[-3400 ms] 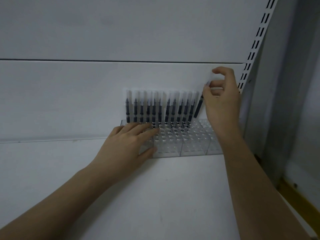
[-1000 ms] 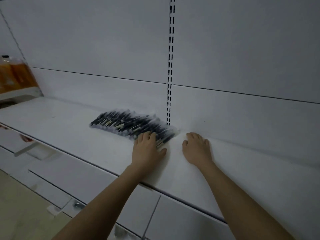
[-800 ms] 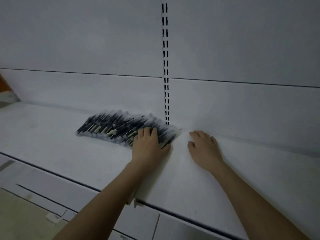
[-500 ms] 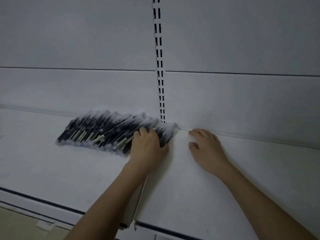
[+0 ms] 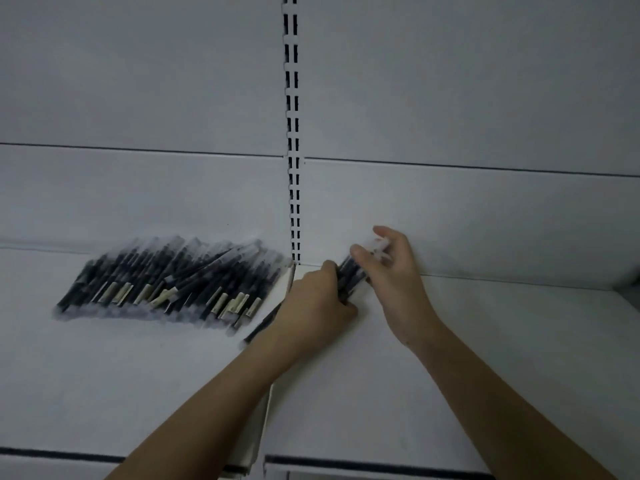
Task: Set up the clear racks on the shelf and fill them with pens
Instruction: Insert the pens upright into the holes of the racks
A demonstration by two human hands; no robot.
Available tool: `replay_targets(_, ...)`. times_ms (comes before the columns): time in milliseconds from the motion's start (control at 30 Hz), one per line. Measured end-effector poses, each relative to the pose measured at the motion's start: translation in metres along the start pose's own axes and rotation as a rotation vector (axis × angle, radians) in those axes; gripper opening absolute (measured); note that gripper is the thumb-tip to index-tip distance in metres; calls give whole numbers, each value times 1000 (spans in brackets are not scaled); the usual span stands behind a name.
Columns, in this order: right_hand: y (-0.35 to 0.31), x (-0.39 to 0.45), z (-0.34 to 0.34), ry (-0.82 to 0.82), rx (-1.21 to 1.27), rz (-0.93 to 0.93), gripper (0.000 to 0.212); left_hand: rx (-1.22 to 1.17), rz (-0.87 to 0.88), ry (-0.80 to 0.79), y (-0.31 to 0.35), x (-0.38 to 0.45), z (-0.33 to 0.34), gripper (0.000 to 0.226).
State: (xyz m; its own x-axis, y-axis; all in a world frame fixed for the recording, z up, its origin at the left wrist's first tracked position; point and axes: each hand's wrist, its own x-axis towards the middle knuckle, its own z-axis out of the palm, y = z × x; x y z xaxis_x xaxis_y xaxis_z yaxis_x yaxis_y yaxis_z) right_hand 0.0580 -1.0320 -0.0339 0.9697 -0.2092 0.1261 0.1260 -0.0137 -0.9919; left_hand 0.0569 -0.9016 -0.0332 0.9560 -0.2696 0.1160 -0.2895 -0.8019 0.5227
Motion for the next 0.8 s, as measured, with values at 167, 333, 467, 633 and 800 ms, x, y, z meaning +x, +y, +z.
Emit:
replay_targets(167,-39,-12,16,97,-171,-242,50,-650,174,55,9,-6,5,38)
replay_targets(333,-48,-35,30,16,-293,-447,37,-854,297,141,15,-19,14,38)
replay_targets(467,-32,-52,38,20,-431,-412,42,-797,220,155,9,-37,17,34)
replay_targets(633,-32,-69,31,50,-454,-289,61,-763,386,79,6,-50,16,36)
replay_targets(800,-54,-92,-3,107,-466,-155,68,-769,448,-70,15,-45,17,32)
